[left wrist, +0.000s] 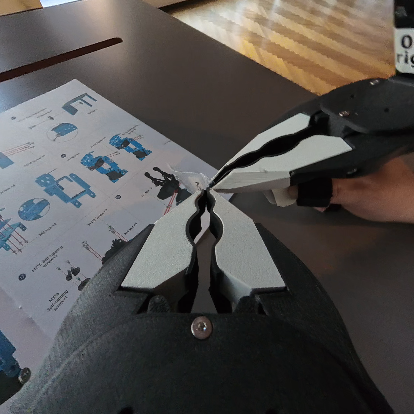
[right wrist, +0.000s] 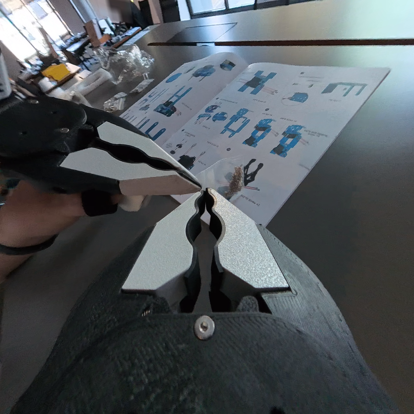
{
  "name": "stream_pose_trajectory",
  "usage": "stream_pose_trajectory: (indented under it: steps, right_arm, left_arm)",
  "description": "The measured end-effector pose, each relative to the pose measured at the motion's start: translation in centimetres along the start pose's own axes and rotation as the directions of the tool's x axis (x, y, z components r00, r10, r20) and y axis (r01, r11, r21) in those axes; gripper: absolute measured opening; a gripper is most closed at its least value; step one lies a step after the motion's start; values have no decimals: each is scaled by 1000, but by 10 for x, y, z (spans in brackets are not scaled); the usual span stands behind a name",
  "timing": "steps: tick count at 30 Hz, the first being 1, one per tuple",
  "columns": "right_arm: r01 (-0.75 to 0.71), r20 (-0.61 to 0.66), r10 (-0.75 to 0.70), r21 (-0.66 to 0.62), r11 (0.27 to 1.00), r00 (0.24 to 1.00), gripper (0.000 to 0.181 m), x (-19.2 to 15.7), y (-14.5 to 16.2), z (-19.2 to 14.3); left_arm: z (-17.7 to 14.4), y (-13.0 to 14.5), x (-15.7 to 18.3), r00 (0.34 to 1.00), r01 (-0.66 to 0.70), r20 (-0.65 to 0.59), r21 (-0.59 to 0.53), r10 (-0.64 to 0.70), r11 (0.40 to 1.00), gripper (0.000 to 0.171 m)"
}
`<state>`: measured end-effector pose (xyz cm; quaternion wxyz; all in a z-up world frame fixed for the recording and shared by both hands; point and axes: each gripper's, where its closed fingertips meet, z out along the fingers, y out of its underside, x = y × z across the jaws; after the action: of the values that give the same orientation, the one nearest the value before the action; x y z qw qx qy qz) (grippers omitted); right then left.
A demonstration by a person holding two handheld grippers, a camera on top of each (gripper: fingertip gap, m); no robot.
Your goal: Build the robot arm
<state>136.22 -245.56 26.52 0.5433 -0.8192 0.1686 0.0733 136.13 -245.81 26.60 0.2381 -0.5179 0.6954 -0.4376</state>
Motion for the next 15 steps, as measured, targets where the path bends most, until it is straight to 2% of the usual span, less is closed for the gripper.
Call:
stream_pose_trajectory:
  steps: [4, 13, 15]
  right_arm:
    - [84, -115, -81, 18, 996, 990, 0, 4, -3, 0]
    - [126, -246, -120, 6, 992, 962, 0, 12, -5, 4]
    - [124, -267, -117, 8, 992, 957, 0, 15, -6, 4]
  left_arm:
    - [2, -3, -3, 999, 34, 21, 32, -35, 999, 0]
    - [8, -4, -9, 976, -58, 210, 21, 52, 998, 0]
    - [11, -5, -9, 975, -23, 223, 33, 16, 999, 0]
